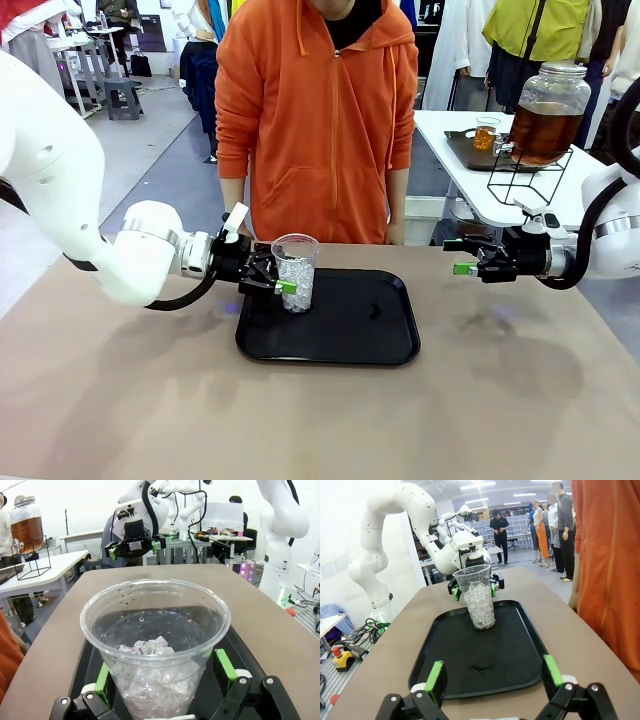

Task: Pour the drink into the iced cup.
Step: Pick up the iced cup indicated by the human and present it to them.

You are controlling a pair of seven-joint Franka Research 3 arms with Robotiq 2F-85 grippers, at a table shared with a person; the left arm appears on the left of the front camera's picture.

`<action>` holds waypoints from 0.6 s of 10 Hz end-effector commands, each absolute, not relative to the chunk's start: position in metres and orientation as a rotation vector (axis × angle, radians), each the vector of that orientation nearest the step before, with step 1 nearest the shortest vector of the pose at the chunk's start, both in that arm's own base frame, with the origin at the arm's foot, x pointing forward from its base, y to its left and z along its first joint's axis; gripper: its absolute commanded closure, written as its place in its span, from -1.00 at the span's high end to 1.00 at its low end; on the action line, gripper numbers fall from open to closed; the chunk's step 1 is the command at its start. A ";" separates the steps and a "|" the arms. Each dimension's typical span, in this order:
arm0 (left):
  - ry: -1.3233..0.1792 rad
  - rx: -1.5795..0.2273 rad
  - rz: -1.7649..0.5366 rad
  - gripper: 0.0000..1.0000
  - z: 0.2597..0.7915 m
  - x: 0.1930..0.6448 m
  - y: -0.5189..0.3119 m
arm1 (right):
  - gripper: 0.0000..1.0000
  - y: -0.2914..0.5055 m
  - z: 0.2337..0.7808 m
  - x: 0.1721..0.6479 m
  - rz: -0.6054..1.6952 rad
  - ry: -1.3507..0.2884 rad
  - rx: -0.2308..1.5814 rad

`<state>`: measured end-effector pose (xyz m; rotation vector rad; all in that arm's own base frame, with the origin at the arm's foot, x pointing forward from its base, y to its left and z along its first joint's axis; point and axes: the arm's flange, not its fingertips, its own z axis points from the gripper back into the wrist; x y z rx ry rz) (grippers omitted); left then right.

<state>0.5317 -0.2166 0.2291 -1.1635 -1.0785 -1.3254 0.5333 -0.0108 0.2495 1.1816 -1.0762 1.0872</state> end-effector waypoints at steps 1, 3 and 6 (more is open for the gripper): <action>-1.060 -1.161 -1.292 0.64 0.228 0.539 -0.223 | 1.00 -0.009 0.252 0.534 1.088 -1.079 1.184; -1.070 -1.163 -1.307 0.31 0.228 0.541 -0.223 | 1.00 -0.009 0.252 0.534 1.088 -1.079 1.184; -1.088 -1.181 -1.303 0.31 0.229 0.541 -0.221 | 1.00 -0.009 0.252 0.534 1.088 -1.079 1.184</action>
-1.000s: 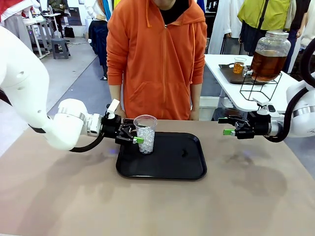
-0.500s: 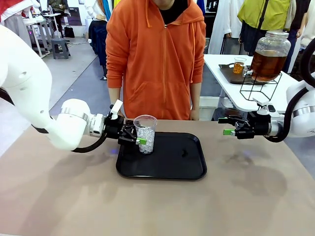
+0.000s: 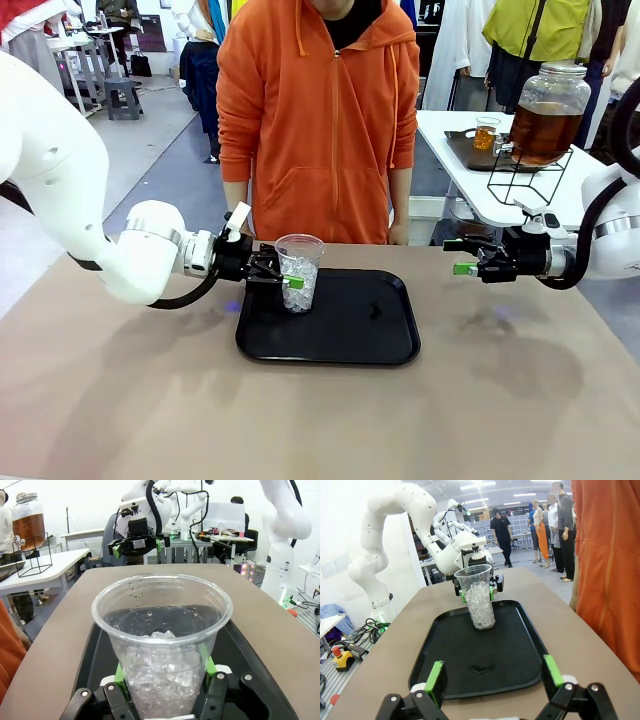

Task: Pour the drink into the iced cup.
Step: Pick up the iced cup indicated by the human and present it to them.

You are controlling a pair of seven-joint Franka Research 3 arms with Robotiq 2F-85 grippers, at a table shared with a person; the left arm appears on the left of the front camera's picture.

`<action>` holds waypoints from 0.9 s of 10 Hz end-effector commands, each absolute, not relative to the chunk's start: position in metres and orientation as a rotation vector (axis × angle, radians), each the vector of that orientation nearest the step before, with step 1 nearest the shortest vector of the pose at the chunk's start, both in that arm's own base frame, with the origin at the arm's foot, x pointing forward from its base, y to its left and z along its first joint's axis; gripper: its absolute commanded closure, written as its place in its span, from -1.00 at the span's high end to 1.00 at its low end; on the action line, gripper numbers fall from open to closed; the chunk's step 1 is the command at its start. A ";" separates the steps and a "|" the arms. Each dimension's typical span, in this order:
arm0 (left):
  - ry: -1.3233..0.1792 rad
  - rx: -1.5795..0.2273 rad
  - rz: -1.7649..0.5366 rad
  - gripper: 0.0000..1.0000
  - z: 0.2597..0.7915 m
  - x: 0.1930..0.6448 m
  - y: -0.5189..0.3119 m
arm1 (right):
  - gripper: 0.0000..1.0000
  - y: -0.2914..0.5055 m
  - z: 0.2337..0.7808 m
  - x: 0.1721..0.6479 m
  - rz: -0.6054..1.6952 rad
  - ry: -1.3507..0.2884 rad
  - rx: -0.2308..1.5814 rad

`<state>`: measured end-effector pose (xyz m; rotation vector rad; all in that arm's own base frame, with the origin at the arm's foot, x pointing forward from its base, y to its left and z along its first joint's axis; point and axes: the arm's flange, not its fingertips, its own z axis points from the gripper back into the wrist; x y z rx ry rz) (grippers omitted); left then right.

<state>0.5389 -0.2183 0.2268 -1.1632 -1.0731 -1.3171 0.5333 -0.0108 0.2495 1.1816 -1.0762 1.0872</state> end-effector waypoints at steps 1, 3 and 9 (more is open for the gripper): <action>-1.109 -1.205 -1.295 0.31 0.238 0.538 -0.221 | 1.00 -0.009 0.252 0.534 1.088 -1.079 1.184; -1.159 -1.222 -1.281 0.31 0.268 0.535 -0.222 | 1.00 -0.009 0.252 0.534 1.088 -1.079 1.184; -1.186 -1.085 -1.205 0.31 0.369 0.565 -0.232 | 1.00 -0.009 0.252 0.534 1.088 -1.079 1.184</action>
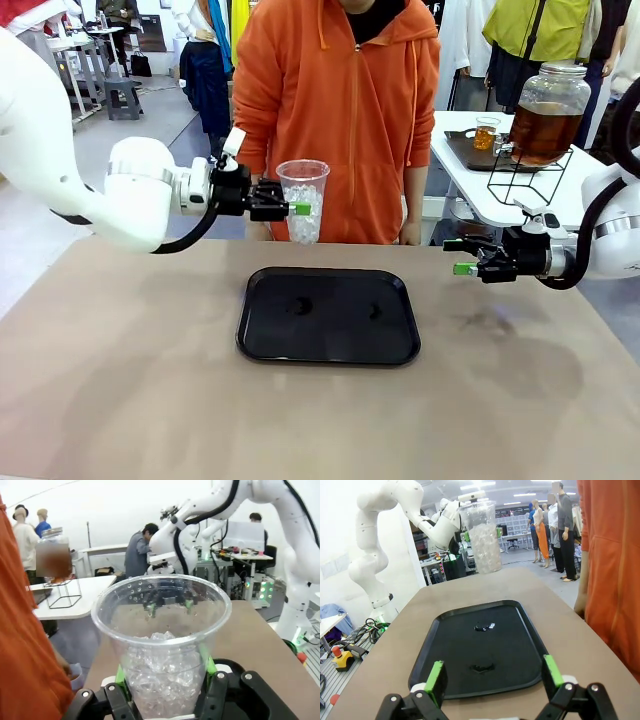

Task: Pour the drink into the iced cup.
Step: Pick up the iced cup indicated by the human and present it to them, then open the gripper to release the iced cup you were holding.

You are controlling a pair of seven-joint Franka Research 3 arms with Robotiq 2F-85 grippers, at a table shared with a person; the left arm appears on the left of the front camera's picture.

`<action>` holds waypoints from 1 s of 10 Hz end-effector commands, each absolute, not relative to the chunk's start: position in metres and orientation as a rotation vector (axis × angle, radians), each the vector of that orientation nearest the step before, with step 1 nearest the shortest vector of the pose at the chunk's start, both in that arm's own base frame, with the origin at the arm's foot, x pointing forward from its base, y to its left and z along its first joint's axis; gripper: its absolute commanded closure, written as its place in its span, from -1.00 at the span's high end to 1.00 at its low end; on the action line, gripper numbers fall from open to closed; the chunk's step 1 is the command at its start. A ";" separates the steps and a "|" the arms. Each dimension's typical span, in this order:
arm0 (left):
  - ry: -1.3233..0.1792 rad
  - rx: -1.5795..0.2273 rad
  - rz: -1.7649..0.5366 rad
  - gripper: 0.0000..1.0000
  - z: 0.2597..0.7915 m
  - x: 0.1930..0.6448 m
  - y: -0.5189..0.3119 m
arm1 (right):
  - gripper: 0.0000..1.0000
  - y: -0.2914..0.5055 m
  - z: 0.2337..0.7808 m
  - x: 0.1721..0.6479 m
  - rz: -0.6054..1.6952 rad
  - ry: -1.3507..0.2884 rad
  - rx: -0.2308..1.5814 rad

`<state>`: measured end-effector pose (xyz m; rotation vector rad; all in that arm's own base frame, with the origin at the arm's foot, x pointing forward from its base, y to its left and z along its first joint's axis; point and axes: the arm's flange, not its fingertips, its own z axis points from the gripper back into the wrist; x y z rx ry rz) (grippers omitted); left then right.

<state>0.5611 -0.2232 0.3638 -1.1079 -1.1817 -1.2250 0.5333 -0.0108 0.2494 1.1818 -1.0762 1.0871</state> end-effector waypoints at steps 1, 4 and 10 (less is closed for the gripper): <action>-1.161 -1.061 -1.214 0.31 0.375 0.569 -0.232 | 1.00 -0.009 0.252 0.534 1.088 -1.079 1.184; -1.180 -1.077 -1.221 0.31 0.371 0.566 -0.224 | 1.00 -0.009 0.252 0.534 1.088 -1.079 1.184; -1.180 -1.077 -1.221 0.31 0.371 0.566 -0.224 | 1.00 -0.009 0.252 0.534 1.088 -1.079 1.184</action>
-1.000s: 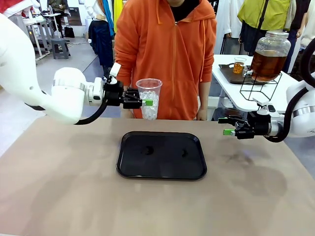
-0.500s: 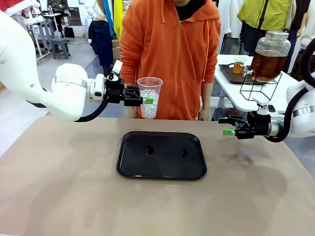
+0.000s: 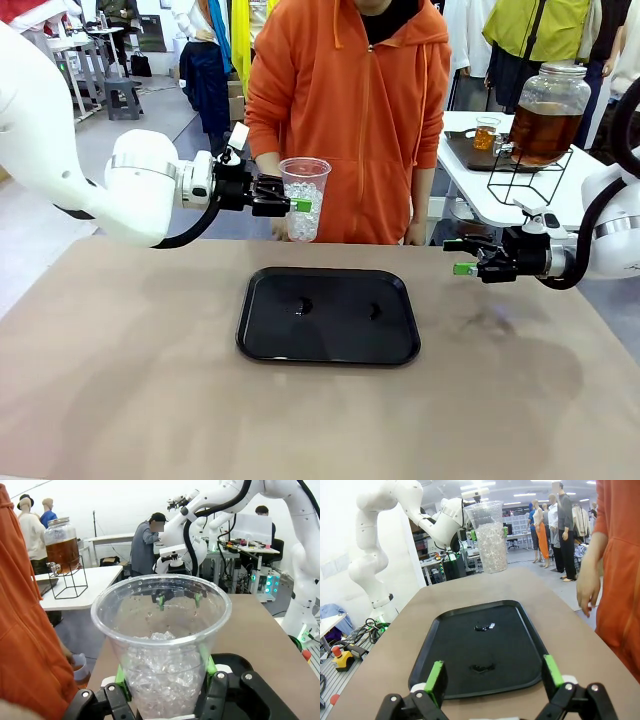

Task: Pour the drink into the iced cup.
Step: Open the gripper to release the iced cup you were holding.

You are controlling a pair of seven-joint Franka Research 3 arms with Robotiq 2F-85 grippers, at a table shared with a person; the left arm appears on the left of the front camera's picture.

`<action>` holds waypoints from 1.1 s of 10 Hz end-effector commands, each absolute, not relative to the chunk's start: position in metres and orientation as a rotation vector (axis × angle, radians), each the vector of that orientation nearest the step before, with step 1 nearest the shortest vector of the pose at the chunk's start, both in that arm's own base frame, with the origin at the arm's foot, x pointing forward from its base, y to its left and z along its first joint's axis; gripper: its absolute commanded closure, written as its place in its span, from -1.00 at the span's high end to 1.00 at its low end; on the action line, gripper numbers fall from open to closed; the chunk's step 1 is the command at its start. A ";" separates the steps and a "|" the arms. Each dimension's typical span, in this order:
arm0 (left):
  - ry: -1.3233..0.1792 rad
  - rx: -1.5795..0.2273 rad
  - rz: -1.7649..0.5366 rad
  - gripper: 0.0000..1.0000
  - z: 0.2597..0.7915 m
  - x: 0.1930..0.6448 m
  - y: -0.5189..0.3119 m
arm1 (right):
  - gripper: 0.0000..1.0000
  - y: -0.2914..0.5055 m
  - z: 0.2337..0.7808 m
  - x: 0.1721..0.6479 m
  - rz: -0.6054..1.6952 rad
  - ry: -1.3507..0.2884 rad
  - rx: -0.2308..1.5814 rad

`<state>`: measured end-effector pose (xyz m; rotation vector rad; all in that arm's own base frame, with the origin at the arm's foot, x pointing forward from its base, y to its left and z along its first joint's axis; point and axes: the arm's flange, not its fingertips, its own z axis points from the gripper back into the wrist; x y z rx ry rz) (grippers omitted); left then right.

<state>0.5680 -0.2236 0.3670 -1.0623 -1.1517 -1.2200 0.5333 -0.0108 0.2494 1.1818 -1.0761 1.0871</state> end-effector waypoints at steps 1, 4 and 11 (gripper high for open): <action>-1.180 -1.077 -1.221 0.31 0.371 0.566 -0.224 | 1.00 -0.009 0.252 0.534 1.088 -1.079 1.184; -1.180 -1.077 -1.221 0.31 0.371 0.566 -0.224 | 1.00 -0.009 0.252 0.534 1.088 -1.079 1.184; -1.180 -1.077 -1.221 0.31 0.371 0.566 -0.224 | 1.00 -0.009 0.252 0.534 1.088 -1.079 1.184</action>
